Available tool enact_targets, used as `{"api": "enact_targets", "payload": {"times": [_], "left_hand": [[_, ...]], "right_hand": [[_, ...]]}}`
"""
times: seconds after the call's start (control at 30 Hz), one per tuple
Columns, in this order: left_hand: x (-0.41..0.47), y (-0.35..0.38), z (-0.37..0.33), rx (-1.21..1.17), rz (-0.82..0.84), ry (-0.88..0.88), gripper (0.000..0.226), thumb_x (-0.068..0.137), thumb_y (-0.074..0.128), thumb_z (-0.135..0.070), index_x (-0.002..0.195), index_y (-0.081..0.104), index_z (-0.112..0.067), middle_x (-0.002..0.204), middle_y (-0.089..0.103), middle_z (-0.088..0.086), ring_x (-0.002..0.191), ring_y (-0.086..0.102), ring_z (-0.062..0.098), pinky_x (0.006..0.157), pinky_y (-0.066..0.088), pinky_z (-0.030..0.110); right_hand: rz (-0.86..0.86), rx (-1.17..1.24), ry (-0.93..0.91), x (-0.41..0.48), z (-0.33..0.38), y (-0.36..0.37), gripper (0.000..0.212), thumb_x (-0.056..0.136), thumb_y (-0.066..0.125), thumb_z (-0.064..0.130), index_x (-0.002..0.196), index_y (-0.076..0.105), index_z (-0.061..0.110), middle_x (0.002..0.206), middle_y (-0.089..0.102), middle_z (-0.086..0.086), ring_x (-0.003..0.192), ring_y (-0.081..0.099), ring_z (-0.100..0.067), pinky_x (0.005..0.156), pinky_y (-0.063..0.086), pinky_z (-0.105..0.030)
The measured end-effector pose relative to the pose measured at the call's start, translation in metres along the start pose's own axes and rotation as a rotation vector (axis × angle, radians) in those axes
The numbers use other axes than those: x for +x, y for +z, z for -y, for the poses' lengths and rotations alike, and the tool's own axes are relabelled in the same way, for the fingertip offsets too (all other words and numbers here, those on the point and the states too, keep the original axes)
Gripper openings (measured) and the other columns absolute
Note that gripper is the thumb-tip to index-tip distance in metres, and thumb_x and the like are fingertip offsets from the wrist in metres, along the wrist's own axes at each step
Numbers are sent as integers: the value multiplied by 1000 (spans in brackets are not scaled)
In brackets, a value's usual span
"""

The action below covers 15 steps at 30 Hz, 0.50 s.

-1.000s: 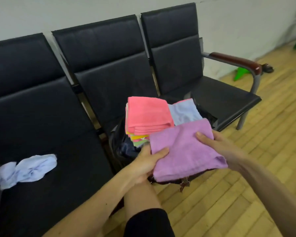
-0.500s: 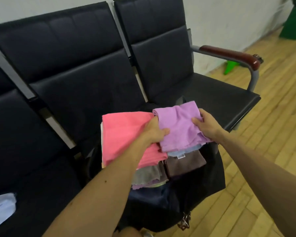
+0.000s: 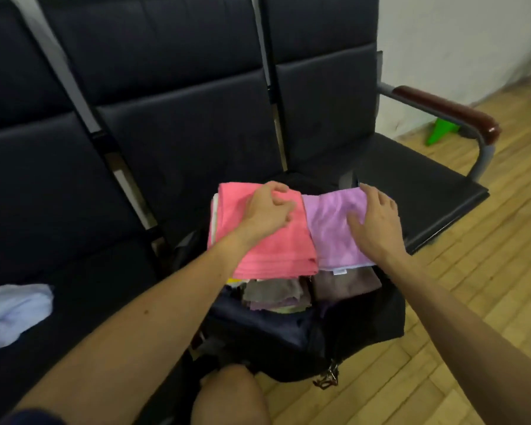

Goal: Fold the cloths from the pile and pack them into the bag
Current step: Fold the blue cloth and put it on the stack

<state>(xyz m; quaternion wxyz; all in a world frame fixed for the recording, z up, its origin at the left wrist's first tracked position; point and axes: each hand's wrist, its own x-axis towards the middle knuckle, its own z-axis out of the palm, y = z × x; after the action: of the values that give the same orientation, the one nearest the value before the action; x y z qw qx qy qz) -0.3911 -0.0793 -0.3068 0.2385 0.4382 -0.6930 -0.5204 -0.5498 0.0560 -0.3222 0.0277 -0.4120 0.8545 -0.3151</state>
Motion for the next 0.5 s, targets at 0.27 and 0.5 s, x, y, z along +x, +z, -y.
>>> {"api": "enact_targets", "payload": {"times": [0.27,0.5], "left_hand": [[-157,-216,104,219,-390,-8,5,90,71,-24,92,67,-26,70,69,-2,64,71,14,66,59,36],[-233,-350,252,463,-552,-372,13,89,71,-24,101,71,-20,95,72,-2,91,68,14,85,56,34]], "right_hand": [[288,363,-440,-150,187,89,42,91,56,27,130,57,13,129,60,-5,118,55,-22,103,40,-32],[721,243,-520,-230,323,225,45,96,61,27,139,47,25,137,52,5,129,49,-13,101,39,-25]]}}
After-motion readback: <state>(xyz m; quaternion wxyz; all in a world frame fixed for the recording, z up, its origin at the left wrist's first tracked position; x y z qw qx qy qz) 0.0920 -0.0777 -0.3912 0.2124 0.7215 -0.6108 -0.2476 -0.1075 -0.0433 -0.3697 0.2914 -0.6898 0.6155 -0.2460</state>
